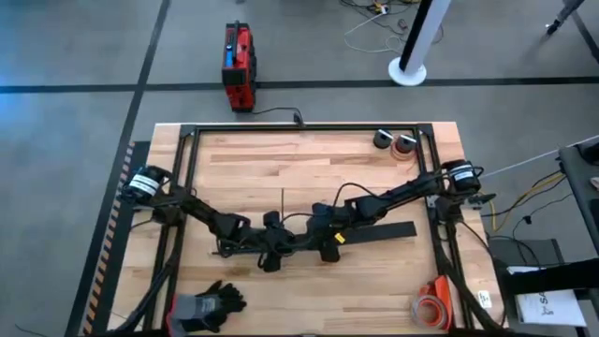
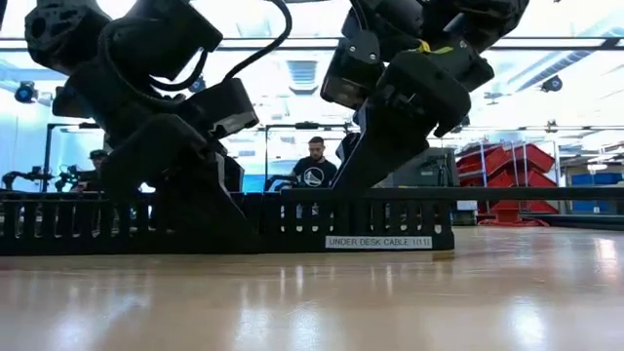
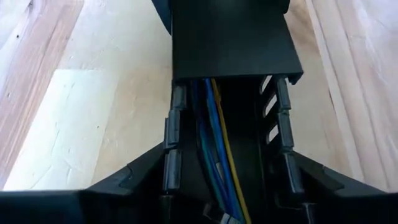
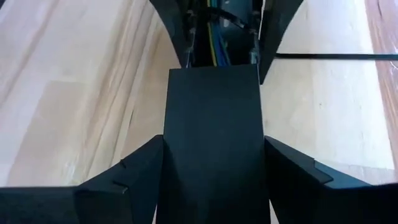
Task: Ziptie cables
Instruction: Insert the cable duct cover into the cable duct
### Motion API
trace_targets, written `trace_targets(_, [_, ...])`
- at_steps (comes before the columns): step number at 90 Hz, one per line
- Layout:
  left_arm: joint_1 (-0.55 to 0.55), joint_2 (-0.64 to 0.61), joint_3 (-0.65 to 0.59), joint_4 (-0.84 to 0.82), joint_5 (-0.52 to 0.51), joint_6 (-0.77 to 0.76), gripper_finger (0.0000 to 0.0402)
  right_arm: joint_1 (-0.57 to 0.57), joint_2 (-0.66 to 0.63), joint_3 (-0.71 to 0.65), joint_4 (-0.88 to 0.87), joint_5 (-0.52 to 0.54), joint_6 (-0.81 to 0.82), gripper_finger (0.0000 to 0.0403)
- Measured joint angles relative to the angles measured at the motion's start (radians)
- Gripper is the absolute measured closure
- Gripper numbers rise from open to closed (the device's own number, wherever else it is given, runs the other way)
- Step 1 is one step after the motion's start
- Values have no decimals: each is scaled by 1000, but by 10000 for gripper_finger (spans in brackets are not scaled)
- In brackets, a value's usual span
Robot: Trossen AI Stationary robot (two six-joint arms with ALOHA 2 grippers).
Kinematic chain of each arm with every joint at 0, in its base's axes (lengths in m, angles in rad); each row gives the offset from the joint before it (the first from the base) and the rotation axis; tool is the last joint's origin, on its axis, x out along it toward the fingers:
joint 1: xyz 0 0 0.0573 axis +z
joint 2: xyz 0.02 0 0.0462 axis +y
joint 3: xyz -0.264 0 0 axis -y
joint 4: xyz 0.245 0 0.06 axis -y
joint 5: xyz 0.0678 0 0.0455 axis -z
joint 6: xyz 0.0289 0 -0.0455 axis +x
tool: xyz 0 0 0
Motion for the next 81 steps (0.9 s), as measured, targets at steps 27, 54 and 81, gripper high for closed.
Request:
trace_targets(27, [2, 0, 0, 8, -2, -8, 177, 5, 4, -1, 58, 47, 62, 185])
trace_targets(54, [14, 5, -2, 94, -2, 33, 178, 4, 37, 20, 129, 66, 70, 186])
trace_targets(81, [32, 6, 1, 128, 1, 84, 176, 4, 103, 123, 70, 64, 63, 184])
